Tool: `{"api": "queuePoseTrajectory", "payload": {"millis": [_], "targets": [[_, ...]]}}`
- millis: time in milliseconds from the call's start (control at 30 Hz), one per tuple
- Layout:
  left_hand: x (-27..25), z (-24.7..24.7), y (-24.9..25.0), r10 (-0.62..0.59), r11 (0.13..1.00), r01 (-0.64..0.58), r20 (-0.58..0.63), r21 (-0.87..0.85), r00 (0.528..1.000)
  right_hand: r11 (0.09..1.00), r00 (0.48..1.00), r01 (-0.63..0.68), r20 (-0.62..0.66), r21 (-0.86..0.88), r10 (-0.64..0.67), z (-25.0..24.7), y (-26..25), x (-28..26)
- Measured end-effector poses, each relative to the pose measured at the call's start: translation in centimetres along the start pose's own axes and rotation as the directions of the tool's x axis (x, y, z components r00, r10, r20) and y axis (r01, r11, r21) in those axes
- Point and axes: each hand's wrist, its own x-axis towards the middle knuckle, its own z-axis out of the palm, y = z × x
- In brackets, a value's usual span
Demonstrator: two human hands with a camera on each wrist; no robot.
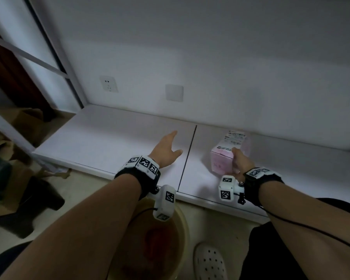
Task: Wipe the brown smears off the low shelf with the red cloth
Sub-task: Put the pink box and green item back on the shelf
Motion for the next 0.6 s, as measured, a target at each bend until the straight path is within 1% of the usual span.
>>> {"api": "queuePoseTrajectory", "payload": {"millis": [100, 167, 267, 333, 400, 500, 600], "targets": [[0.7, 0.7, 0.5, -0.004, 1.0, 0.004, 0.017, 0.004, 1.0, 1.0, 1.0, -0.013, 0.027, 0.013, 0.013, -0.7, -0.4, -0.9], [1.0, 1.1, 0.7, -0.015, 1.0, 0.015, 0.028, 0.012, 0.999, 0.999, 0.999, -0.045, 0.018, 0.018, 0.045, -0.7, -0.7, -1.6], [1.4, 1.5, 0.9, -0.025, 1.0, 0.024, 0.04, 0.02, 0.999, 0.998, 0.998, -0.058, -0.006, 0.013, 0.058, -1.1, -0.6, -0.9], [1.6, 1.7, 1.1, -0.027, 1.0, 0.027, 0.048, 0.012, 0.998, 0.998, 1.0, -0.02, -0.004, -0.062, 0.02, -1.1, -0.3, 0.1], [1.7, 1.8, 1.2, -0.03, 1.0, 0.03, 0.058, 0.005, 0.998, 0.996, 1.0, 0.025, 0.003, -0.087, -0.024, -1.0, -0.2, 0.4], [1.8, 1.9, 1.1, -0.03, 1.0, 0.03, 0.062, 0.0, 0.998, 0.991, 0.992, 0.105, -0.066, -0.086, -0.111, -0.9, 0.5, 1.8], [1.7, 1.7, 0.9, -0.024, 1.0, 0.024, 0.058, -0.001, 0.998, 0.99, 0.992, 0.098, -0.066, -0.104, -0.105, -1.0, 0.4, 1.1]]}}
